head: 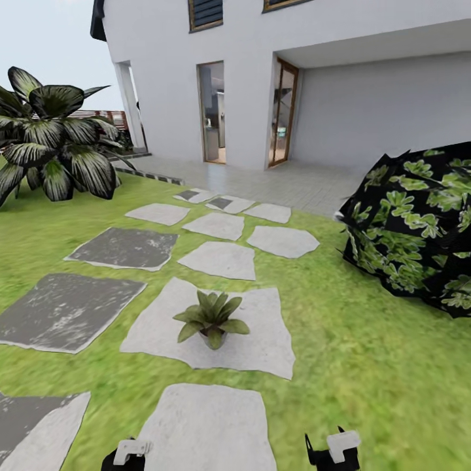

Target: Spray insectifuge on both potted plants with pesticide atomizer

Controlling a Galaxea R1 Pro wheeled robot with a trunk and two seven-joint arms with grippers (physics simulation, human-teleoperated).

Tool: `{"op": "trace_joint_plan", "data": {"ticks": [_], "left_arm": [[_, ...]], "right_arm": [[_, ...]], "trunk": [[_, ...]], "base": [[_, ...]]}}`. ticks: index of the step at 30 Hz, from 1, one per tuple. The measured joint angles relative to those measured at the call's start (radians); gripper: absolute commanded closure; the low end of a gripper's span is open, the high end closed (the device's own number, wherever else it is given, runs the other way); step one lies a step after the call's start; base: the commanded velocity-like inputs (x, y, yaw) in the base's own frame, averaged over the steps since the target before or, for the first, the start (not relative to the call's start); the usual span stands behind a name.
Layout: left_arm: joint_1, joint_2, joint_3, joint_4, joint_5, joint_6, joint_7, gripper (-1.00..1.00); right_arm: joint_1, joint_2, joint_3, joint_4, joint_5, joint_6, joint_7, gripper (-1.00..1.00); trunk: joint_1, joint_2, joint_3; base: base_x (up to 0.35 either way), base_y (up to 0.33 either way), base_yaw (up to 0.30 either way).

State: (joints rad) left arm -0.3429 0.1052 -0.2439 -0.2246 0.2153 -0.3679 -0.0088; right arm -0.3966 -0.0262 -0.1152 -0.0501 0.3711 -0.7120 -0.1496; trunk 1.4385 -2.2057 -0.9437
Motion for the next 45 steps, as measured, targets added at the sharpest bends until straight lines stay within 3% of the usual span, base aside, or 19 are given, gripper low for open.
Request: {"op": "trace_joint_plan", "data": {"ticks": [23, 26, 28, 29, 30, 31, 33, 36, 38, 40, 41, 43, 45], "left_arm": [[0.0, 0.001, 0.0, -0.001, -0.002, 0.0, -0.001, 1.0], [0.0, -0.001, -0.019, -0.013, -0.018, 0.003, -0.011, 1.0], [-0.009, 0.003, -0.057, -0.016, -0.085, 0.009, -0.018, 1.0], [-0.011, 0.006, -0.079, -0.015, -0.131, 0.011, -0.043, 1.0], [-0.013, 0.008, -0.093, -0.015, -0.172, 0.017, -0.102, 1.0], [-0.044, 0.024, -0.104, -0.016, -0.254, 0.075, -0.276, 1.0], [-0.092, 0.043, -0.102, -0.016, -0.314, 0.138, -0.421, 1.0], [-0.156, 0.052, -0.103, -0.017, -0.411, 0.178, -0.605, 1.0], [-0.2, 0.052, -0.102, -0.016, -0.481, 0.189, -0.682, 1.0], [-0.24, 0.052, -0.102, -0.017, -0.55, 0.248, -0.763, 1.0], [-0.26, 0.051, -0.103, -0.019, -0.573, 0.289, -0.801, 1.0], [-0.273, 0.051, -0.105, -0.024, -0.595, 0.304, -0.823, 1.0], [-0.28, 0.049, -0.107, -0.031, -0.642, 0.311, -0.847, 1.0]], "right_arm": [[0.0, -0.001, -0.001, 0.0, -0.002, 0.0, -0.001, -1.0], [0.0, 0.0, 0.018, -0.002, 0.01, 0.004, 0.005, -1.0], [-0.001, -0.004, 0.091, -0.011, 0.057, 0.005, 0.04, -1.0], [-0.001, -0.006, 0.132, -0.029, 0.099, 0.006, 0.078, -1.0], [-0.001, -0.006, 0.142, -0.045, 0.121, 0.014, 0.104, -1.0], [-0.008, -0.006, 0.156, -0.138, 0.178, 0.153, 0.256, -1.0], [-0.015, -0.005, 0.158, -0.26, 0.186, 0.302, 0.434, -1.0], [-0.018, -0.001, 0.163, -0.402, 0.183, 0.418, 0.65, -1.0], [-0.019, 0.006, 0.165, -0.456, 0.182, 0.439, 0.724, -1.0], [-0.021, 0.024, 0.168, -0.503, 0.184, 0.448, 0.763, -1.0], [-0.034, 0.041, 0.17, -0.515, 0.186, 0.458, 0.793, -1.0], [-0.057, 0.049, 0.17, -0.519, 0.196, 0.484, 0.834, -1.0], [-0.078, 0.057, 0.17, -0.521, 0.203, 0.516, 0.871, -1.0]], "trunk": [[0.0, 0.0, 0.002], [0.001, 0.0, 0.003], [0.001, 0.0, 0.003], [0.001, 0.0, 0.003], [0.001, 0.0, 0.003], [0.001, 0.0, 0.003], [0.001, 0.0, 0.003], [0.001, 0.0, 0.003], [0.001, 0.0, 0.003], [0.001, 0.0, 0.003], [0.001, 0.0, 0.003], [0.001, 0.0, 0.003], [0.001, 0.0, 0.003]], "base": [[0.245, -0.151, 0.135], [0.011, -0.254, 0.004], [0.002, -0.109, 0.001], [0.001, -0.04, 0.0], [0.0, -0.011, 0.0], [0.0, -0.007, 0.0], [0.0, -0.003, 0.0], [0.0, 0.0, 0.0], [0.0, 0.0, 0.0], [0.0, 0.0, 0.0], [0.0, 0.0, 0.0], [0.0, 0.0, 0.0], [0.0, 0.0, 0.0]]}}
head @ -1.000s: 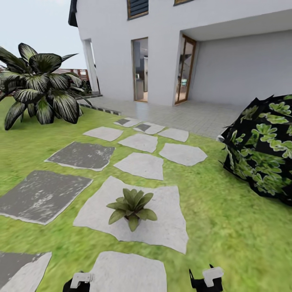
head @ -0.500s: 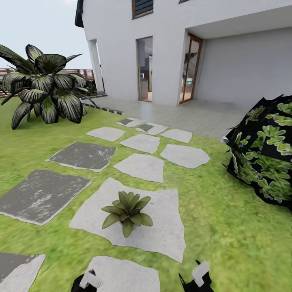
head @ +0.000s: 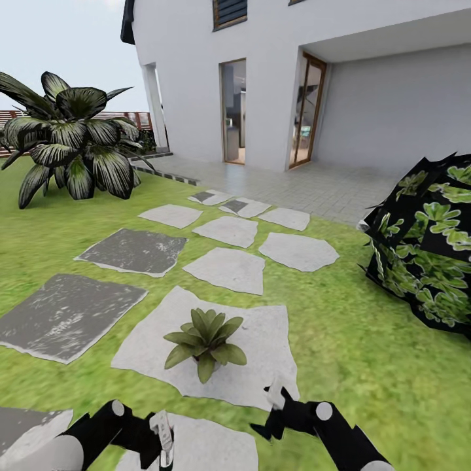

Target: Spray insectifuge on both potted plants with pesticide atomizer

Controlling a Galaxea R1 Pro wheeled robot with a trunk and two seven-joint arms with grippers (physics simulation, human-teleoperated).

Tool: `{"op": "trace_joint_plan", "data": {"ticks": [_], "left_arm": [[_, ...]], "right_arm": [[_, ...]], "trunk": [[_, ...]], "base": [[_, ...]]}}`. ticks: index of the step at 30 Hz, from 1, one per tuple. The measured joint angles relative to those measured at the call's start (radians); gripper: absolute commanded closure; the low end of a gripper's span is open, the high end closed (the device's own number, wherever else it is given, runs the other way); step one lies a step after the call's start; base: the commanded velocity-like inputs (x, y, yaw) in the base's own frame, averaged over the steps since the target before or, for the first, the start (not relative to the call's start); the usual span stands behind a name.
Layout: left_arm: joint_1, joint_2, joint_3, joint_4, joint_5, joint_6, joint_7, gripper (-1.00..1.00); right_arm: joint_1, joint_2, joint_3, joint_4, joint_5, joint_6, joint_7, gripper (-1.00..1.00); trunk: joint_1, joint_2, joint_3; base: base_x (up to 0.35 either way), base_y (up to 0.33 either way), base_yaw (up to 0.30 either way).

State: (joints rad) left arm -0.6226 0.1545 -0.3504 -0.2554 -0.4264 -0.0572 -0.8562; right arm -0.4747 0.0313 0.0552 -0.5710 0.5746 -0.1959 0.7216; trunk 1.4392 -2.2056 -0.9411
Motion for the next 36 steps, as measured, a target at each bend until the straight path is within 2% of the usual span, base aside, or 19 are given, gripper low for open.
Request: {"op": "trace_joint_plan", "data": {"ticks": [2, 4, 6, 7, 10, 11, 12, 14, 17, 23, 28, 29, 30, 32, 34, 35, 36], "left_arm": [[-0.002, -0.006, 0.0, -0.007, -0.072, 0.004, -0.024, 1.0], [-0.003, -0.01, 0.001, -0.009, -0.112, 0.009, -0.04, 1.0], [-0.003, -0.015, 0.001, -0.01, -0.129, 0.013, -0.052, 1.0], [-0.003, -0.016, 0.001, -0.011, -0.132, 0.013, -0.053, 1.0], [-0.003, -0.027, 0.001, -0.011, -0.153, 0.013, -0.058, 1.0], [-0.003, -0.037, 0.0, -0.011, -0.17, 0.017, -0.062, 1.0], [-0.003, -0.077, 0.0, -0.011, -0.224, 0.046, -0.077, 1.0], [-0.003, -0.111, 0.006, -0.038, -0.242, 0.057, -0.082, 1.0], [-0.003, -0.134, 0.003, -0.058, -0.252, 0.074, -0.083, 1.0], [-0.003, -0.152, 0.004, -0.063, -0.251, 0.082, -0.085, 1.0], [-0.002, -0.158, 0.003, -0.063, -0.24, 0.047, -0.092, 1.0], [-0.002, -0.157, 0.004, -0.063, -0.238, 0.028, -0.101, 1.0], [-0.003, -0.156, 0.009, -0.063, -0.235, 0.009, -0.144, 1.0], [-0.006, -0.153, 0.016, -0.077, -0.23, 0.002, -0.186, 1.0], [-0.008, -0.147, 0.02, -0.124, -0.198, 0.0, -0.214, 1.0], [-0.01, -0.145, 0.021, -0.14, -0.163, 0.0, -0.248, 1.0], [-0.01, -0.146, 0.02, -0.143, -0.157, 0.0, -0.258, 1.0]], "right_arm": [[-0.009, 0.011, 0.0, 0.0, 0.003, 0.015, 0.016, -1.0], [-0.012, 0.024, 0.001, 0.0, 0.003, 0.019, 0.02, -1.0], [-0.012, 0.037, 0.006, 0.0, 0.004, 0.021, 0.022, -1.0], [-0.013, 0.041, 0.015, 0.0, 0.004, 0.021, 0.022, 1.0], [-0.014, 0.051, 0.098, -0.004, 0.004, 0.022, 0.044, 1.0], [-0.014, 0.055, 0.126, -0.013, 0.004, 0.022, 0.062, 1.0], [-0.014, 0.065, 0.154, -0.049, 0.002, 0.025, 0.116, 1.0], [-0.014, 0.077, 0.16, -0.068, 0.002, 0.026, 0.146, 1.0], [-0.014, 0.093, 0.161, -0.072, 0.002, 0.026, 0.151, 1.0], [-0.014, 0.106, 0.162, -0.072, 0.002, 0.024, 0.152, 1.0], [-0.014, 0.108, 0.162, -0.069, 0.004, 0.024, 0.152, 1.0], [-0.014, 0.108, 0.162, -0.068, 0.005, 0.023, 0.152, 1.0], [-0.014, 0.107, 0.162, -0.066, 0.006, 0.023, 0.152, 1.0], [-0.014, 0.106, 0.162, -0.065, 0.007, 0.023, 0.152, 1.0], [-0.014, 0.104, 0.161, -0.063, 0.01, 0.023, 0.151, 1.0], [-0.014, 0.102, 0.161, -0.063, 0.025, 0.023, 0.151, 1.0], [-0.014, 0.102, 0.161, -0.062, 0.032, 0.023, 0.151, 1.0]], "trunk": [[0.0, 0.0, 0.0], [0.0, 0.0, 0.0], [0.0, 0.0, 0.0], [0.0, 0.0, 0.0], [0.0, 0.0, 0.0], [0.0, 0.0, 0.0], [0.0, 0.0, 0.0], [0.0, 0.0, 0.0], [0.0, 0.0, 0.0], [0.0, 0.0, 0.0], [0.0, 0.0, 0.0], [0.0, 0.0, 0.0], [0.0, 0.0, 0.0], [0.0, 0.0, 0.0], [0.0, 0.0, 0.0], [0.0, 0.0, 0.0], [0.0, 0.0, 0.0]], "base": [[0.0, 0.0, 0.0], [0.0, 0.0, 0.0], [0.0, 0.0, 0.0], [0.0, 0.0, 0.0], [0.0, 0.0, 0.0], [0.0, 0.0, 0.0], [0.0, 0.0, 0.0], [0.0, 0.0, 0.0], [0.0, 0.0, 0.0], [0.0, 0.0, 0.0], [0.0, 0.0, 0.0], [0.0, 0.0, 0.0], [0.0, 0.0, 0.0], [0.0, 0.0, 0.0], [0.0, 0.0, 0.0], [0.0, 0.0, 0.0], [0.0, 0.0, 0.0]]}}
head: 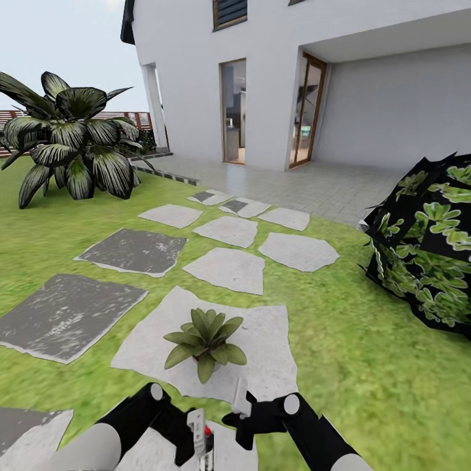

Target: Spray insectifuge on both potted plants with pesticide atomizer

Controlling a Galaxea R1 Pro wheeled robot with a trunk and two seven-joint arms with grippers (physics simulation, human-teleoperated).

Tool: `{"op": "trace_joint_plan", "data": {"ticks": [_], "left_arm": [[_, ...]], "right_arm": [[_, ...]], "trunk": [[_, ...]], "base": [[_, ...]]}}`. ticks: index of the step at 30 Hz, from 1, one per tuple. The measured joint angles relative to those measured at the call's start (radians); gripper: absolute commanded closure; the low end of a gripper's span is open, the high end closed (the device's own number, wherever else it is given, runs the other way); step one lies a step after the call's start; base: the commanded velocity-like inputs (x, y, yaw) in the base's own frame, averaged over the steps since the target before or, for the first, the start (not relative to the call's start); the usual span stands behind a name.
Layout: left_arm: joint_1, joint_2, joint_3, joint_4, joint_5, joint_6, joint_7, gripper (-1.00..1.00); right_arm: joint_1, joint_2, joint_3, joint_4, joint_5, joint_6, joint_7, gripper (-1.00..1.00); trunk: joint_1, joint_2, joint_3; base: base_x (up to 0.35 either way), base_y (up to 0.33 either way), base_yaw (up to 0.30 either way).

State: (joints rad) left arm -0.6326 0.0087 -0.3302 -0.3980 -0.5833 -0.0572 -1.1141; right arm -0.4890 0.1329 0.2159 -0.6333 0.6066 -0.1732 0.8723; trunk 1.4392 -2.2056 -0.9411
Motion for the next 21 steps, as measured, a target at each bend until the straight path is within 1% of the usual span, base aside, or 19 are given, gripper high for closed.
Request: {"op": "trace_joint_plan", "data": {"ticks": [2, 4, 5, 9, 10, 21], "left_arm": [[-0.002, -0.002, 0.0, -0.005, 0.011, 0.002, -0.011, 1.0], [-0.003, -0.001, 0.002, -0.032, 0.014, 0.003, -0.017, 1.0], [-0.001, -0.002, 0.003, -0.05, 0.021, 0.003, -0.019, 1.0], [0.006, -0.007, 0.001, -0.056, 0.059, 0.003, -0.018, 1.0], [0.006, -0.008, 0.0, -0.056, 0.064, 0.003, -0.015, 1.0], [0.007, -0.01, 0.003, -0.058, 0.072, 0.002, -0.006, 1.0]], "right_arm": [[0.0, -0.001, 0.0, 0.001, 0.015, 0.0, -0.001, 1.0], [0.0, -0.001, 0.0, 0.001, 0.017, 0.0, -0.002, 1.0], [0.0, 0.0, 0.0, 0.001, 0.018, -0.001, -0.002, 1.0], [0.0, 0.0, 0.0, 0.001, 0.018, 0.0, -0.002, 1.0], [0.0, 0.0, 0.0, 0.001, 0.018, 0.0, -0.002, 1.0], [0.0, 0.0, 0.0, 0.001, 0.018, 0.0, -0.002, 1.0]], "trunk": [[0.0, 0.0, 0.0], [0.0, 0.0, 0.0], [0.0, 0.0, 0.0], [0.0, 0.0, 0.0], [0.0, 0.0, 0.0], [0.0, 0.0, 0.0]], "base": [[0.0, 0.0, 0.0], [0.0, 0.0, 0.0], [0.0, 0.0, 0.0], [0.0, 0.0, 0.0], [0.0, 0.0, 0.0], [0.0, 0.0, 0.0]]}}
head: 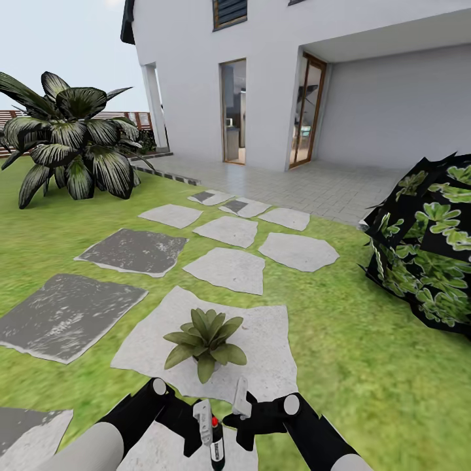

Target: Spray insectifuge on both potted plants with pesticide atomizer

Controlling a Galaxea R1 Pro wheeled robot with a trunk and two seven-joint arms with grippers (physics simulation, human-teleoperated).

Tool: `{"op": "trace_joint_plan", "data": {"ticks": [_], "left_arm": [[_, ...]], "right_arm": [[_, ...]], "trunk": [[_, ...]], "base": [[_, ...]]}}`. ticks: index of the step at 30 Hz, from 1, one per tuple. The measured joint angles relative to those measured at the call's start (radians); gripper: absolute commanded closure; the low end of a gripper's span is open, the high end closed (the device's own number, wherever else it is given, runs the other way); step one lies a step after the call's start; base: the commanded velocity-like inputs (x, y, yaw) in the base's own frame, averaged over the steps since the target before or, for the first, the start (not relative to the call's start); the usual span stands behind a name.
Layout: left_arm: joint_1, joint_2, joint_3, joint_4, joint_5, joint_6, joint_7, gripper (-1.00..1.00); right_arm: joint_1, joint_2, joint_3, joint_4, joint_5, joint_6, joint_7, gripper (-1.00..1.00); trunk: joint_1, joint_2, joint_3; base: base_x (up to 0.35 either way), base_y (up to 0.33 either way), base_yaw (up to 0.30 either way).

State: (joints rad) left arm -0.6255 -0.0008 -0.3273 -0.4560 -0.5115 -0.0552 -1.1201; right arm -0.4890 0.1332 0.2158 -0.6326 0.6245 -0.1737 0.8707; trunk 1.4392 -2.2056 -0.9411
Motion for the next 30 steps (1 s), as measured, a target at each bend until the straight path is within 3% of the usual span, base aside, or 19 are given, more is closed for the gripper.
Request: {"op": "trace_joint_plan", "data": {"ticks": [30], "left_arm": [[0.0, -0.017, -0.002, 0.016, 0.004, -0.007, 0.02, 1.0]], "right_arm": [[0.0, 0.001, 0.001, -0.002, -0.001, -0.001, 0.0, 1.0]], "trunk": [[0.0, 0.0, 0.0]], "base": [[0.0, 0.0, 0.0]]}}
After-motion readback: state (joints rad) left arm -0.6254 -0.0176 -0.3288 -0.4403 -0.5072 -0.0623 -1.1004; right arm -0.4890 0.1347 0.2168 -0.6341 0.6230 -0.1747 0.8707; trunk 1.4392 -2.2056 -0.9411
